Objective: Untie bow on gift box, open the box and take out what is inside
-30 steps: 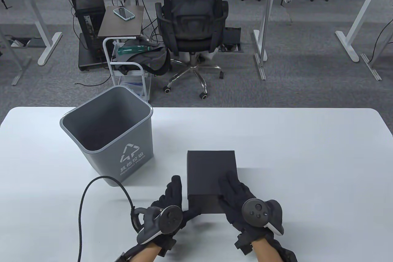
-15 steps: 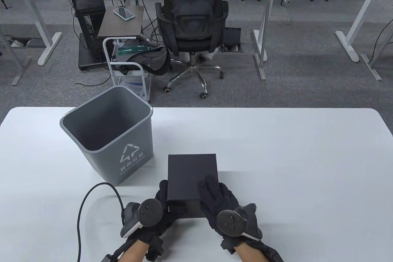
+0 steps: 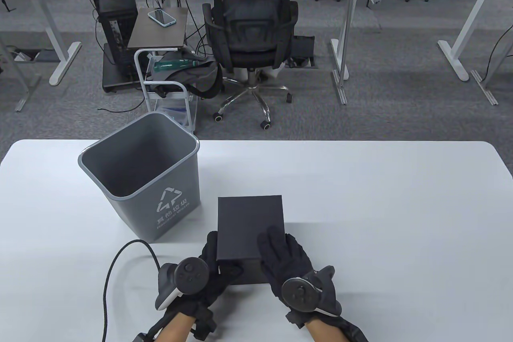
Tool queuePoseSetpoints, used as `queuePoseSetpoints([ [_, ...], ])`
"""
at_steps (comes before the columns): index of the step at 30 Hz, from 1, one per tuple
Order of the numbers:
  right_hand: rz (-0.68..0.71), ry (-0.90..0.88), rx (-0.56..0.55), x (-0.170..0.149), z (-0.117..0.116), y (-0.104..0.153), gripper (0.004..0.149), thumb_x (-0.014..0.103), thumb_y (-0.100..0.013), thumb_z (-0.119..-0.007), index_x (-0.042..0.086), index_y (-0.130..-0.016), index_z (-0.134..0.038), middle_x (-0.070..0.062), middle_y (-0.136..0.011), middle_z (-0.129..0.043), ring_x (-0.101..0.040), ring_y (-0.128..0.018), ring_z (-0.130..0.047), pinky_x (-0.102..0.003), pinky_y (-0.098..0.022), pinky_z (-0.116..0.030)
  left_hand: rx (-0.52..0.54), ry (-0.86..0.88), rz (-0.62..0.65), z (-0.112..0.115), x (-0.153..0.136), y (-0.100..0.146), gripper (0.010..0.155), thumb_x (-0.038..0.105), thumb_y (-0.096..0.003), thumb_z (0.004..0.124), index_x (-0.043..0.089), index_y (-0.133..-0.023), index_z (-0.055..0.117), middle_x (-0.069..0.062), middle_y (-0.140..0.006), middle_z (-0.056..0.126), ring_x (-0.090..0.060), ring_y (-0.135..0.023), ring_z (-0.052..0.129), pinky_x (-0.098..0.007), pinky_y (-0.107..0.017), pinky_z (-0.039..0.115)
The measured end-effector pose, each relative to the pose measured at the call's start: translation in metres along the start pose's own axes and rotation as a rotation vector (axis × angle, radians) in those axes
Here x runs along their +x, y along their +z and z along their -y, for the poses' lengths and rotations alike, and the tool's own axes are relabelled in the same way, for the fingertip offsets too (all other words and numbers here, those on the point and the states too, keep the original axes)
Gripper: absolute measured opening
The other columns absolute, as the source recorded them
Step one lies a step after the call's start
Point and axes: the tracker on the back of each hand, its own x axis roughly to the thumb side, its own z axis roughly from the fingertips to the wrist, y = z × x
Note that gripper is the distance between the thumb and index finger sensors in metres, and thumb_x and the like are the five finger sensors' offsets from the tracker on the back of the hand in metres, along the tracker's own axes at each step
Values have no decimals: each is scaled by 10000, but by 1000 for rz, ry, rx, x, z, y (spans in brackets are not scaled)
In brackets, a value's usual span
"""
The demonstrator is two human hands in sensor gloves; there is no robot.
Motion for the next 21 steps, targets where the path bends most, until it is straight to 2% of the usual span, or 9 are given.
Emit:
queuePoseSetpoints([
  [3,6,-1,-69,2,13,2,713,316,-565,-857,221,-1164,-481,-126,-1190,-413,-594,-871,-734,-620,-630,-689,41,-16,28,-5,3,2,1013,667,-537,732,65,-1167,216,-261,-1188,550,-452,-900,871,-535,-587,833],
  [7,-64,-147,-193,-11,41,9,715,336,-568,-856,212,-1165,-483,-143,-1184,-430,-584,-850,-768,-610,-614,-713,32,-13,43,-4,-2,2,992,670,-544,711,77,-1169,220,-256,-1191,550,-449,-908,868,-532,-597,829],
  [12,-286,-412,-293,-50,71,25,718,396,-583,-835,153,-1171,-504,-238,-1128,-536,-544,-714,-904,-567,-502,-802,26,163,84,-1,-13,0,927,646,-568,653,95,-1173,218,-266,-1207,497,-466,-961,807,-560,-632,792],
  [16,-518,-580,-288,-91,75,39,733,449,-605,-794,40,-1153,-529,-309,-1021,-678,-495,-610,-977,-536,-424,-835,-12,268,78,3,-19,-3,894,641,-585,613,128,-1174,179,-262,-1234,418,-510,-990,746,-587,-652,760],
  [19,-727,-728,-223,-129,60,54,725,459,-627,-744,-4,-1141,-526,-335,-927,-756,-446,-504,-1026,-521,-353,-853,-27,303,80,5,-21,-4,877,634,-593,602,153,-1174,155,-255,-1244,382,-520,-1008,711,-597,-663,742],
  [21,-814,-809,-163,-139,51,60,720,449,-636,-730,-19,-1141,-518,-349,-904,-762,-438,-480,-1030,-517,-336,-853,-13,303,90,4,-21,-4,865,633,-596,593,170,-1173,145,-250,-1247,375,-525,-1004,712,-592,-659,747],
])
